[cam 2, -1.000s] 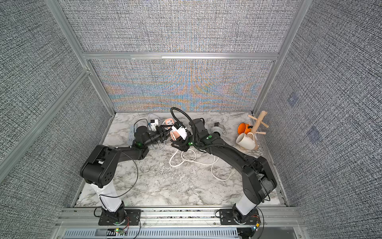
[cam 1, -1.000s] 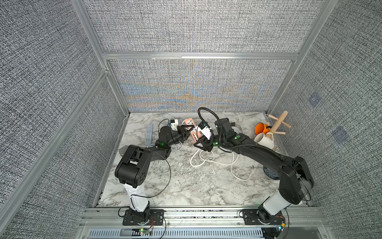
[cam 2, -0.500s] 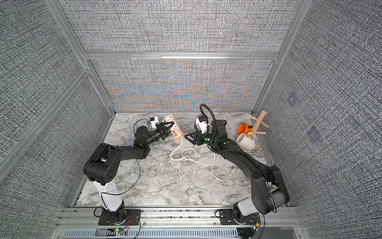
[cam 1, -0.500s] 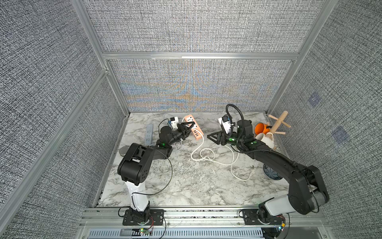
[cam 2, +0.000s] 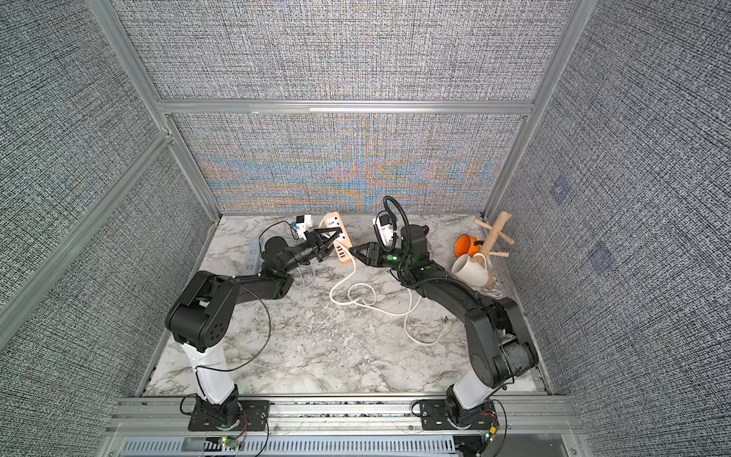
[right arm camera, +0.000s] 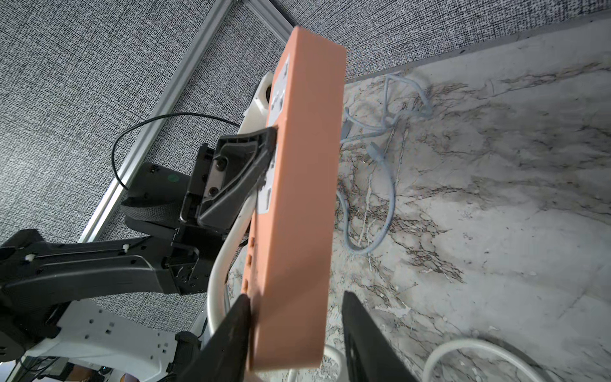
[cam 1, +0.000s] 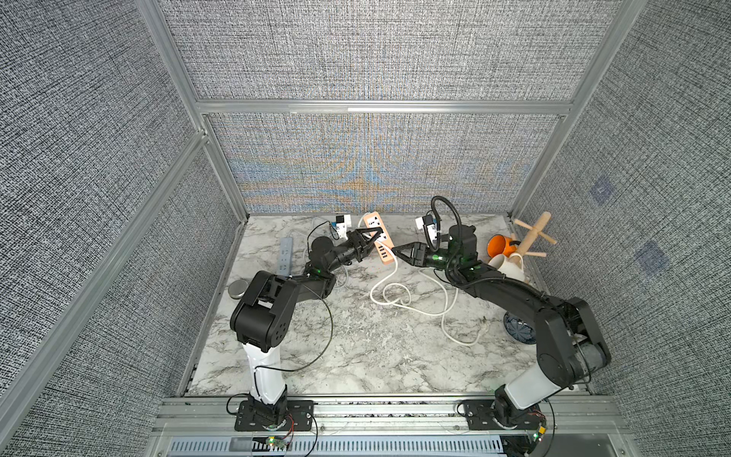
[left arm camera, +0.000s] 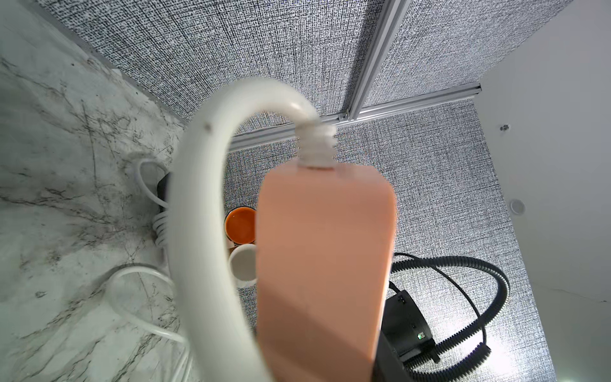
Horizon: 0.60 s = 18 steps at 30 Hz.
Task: Unwrap the cord wrapped around the power strip
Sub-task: Adjust the power strip.
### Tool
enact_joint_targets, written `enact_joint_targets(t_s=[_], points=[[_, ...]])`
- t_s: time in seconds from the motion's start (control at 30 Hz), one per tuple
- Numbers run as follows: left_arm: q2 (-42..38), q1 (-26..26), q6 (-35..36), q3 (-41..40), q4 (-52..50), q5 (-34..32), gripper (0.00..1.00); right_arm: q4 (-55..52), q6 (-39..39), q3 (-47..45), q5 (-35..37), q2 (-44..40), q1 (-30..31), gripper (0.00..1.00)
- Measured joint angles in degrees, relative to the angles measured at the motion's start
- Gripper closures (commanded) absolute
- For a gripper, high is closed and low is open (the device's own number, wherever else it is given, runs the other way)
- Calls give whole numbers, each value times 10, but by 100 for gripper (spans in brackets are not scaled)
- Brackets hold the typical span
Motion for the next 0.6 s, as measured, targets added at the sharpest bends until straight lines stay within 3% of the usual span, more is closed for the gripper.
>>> enact_joint_targets(t_s=[0.13, 0.23, 0.3, 0.43, 0.53, 0.6], points=[[3, -7, 0, 6, -2, 5, 100, 30, 19, 1, -16, 14, 5, 58], [7, -11, 12, 13, -1, 3, 98, 44, 41, 2, -23, 22, 6, 68], [10, -11, 22, 15, 9, 1, 78, 44, 63, 3, -25, 23, 5, 79], [8, -11, 29, 15, 16, -1, 42, 31, 58, 12, -23, 17, 4, 85], [-5, -13, 38, 8, -16, 2, 19, 6, 25, 17, -17, 7, 4, 89], [-19, -9, 57, -1, -42, 4, 11, -8, 13, 19, -11, 0, 2, 91]])
